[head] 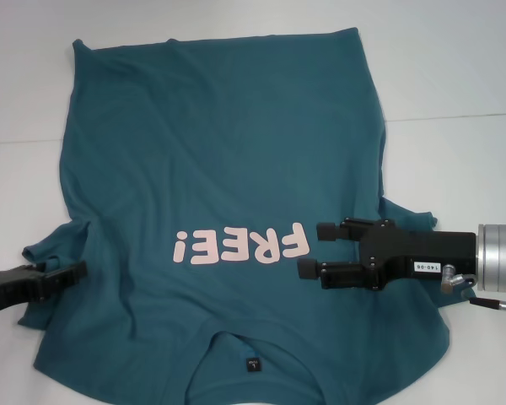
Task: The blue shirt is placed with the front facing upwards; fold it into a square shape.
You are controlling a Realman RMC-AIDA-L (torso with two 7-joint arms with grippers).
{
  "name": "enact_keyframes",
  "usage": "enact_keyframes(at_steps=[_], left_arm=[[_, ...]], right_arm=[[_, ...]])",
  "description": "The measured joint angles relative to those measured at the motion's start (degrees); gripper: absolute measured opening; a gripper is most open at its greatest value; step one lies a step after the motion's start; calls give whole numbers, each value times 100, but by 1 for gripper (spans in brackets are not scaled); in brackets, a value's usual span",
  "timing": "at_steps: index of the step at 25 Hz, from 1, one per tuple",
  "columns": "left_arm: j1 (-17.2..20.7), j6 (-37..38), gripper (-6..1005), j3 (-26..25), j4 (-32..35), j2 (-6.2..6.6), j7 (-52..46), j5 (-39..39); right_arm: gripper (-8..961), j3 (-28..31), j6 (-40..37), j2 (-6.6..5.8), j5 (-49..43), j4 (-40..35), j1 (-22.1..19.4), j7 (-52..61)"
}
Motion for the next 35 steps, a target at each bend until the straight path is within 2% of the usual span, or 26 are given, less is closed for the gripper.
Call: enact_keyframes(at_steps=[8,14,19,27,33,35], left_arm=[[-10,-370,684,1,30,0,-233,141],[-11,-369,515,78,36,-5,-239,172],[-47,-366,285,120,36,-8,-239,175],[-85,-365,98,149,36,-9,-238,176],[-81,-367,-1,133,115,-8,-238,176],[-62,-375,0,124,157,-7,-253,176]], right_arm=[[927,0,0,2,0,-11,0,2],[927,0,12,8,1,-17,0,-12],[927,0,18,9,12,-29,0,-11],[927,50,19,6,17,-34,-7,-13],[927,60,18,7,23,-30,-7,-12],[927,61,18,8,34,-29,-4,-11]])
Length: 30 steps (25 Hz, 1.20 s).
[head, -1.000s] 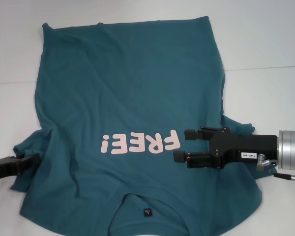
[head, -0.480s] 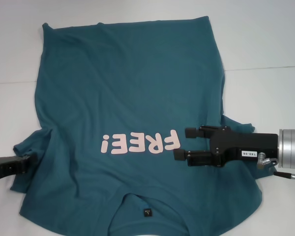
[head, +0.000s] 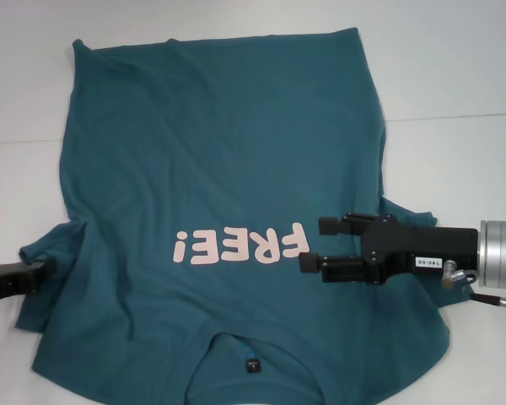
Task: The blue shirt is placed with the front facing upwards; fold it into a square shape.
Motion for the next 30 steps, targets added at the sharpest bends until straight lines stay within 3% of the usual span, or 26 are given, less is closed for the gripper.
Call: enact_keyframes(at_steps=[16,30], left_arm=[[258,-18,4,-96,819,61,-613,420],[340,8,9,-240,1374,213,-960,677]], right_arm=[[927,0,13,12,63,38,1,30],[927,0,-7,35,125,47,11,54]])
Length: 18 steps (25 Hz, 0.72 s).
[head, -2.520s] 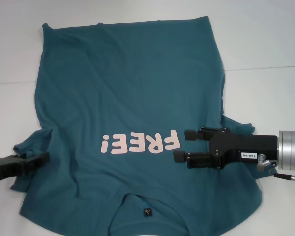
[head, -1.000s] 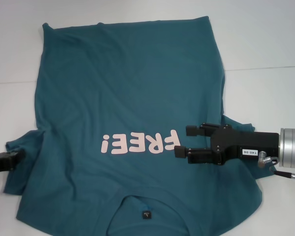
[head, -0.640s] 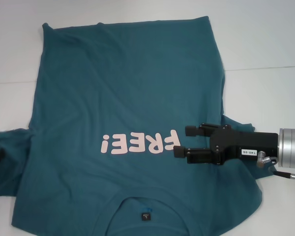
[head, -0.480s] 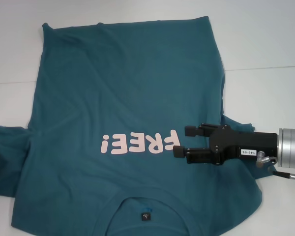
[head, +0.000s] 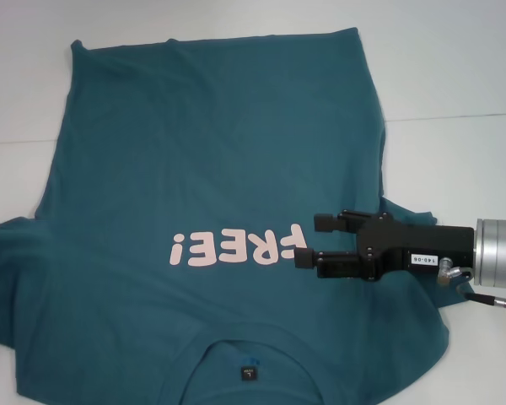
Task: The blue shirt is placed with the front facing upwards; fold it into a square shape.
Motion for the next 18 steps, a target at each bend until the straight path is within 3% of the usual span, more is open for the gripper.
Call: enact_keyframes(at_steps=[18], left_arm=[[-255,165,14,62,123,80,-88,71]], right_arm=[[926,0,-19,1,-1,0,4,0]])
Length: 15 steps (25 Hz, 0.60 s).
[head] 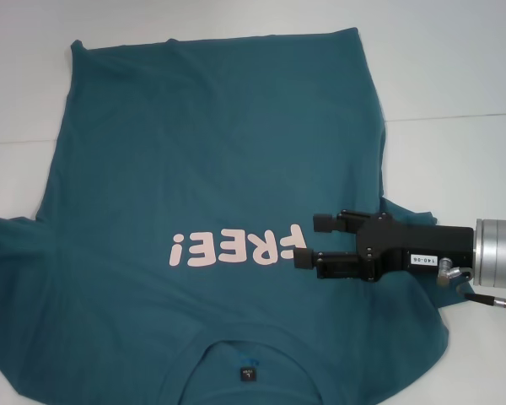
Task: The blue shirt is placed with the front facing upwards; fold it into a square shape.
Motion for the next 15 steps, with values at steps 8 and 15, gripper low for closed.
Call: enact_keyframes(at_steps=[8,15], left_arm=[[-5,546,16,-1,82,-25,-297,-42],[-140,1101,19,-7,81,-121,-925,-273]], right_arm=[[926,-6,25,0,0,0,9,0],[926,-2,28,0,0,4,6,-1]])
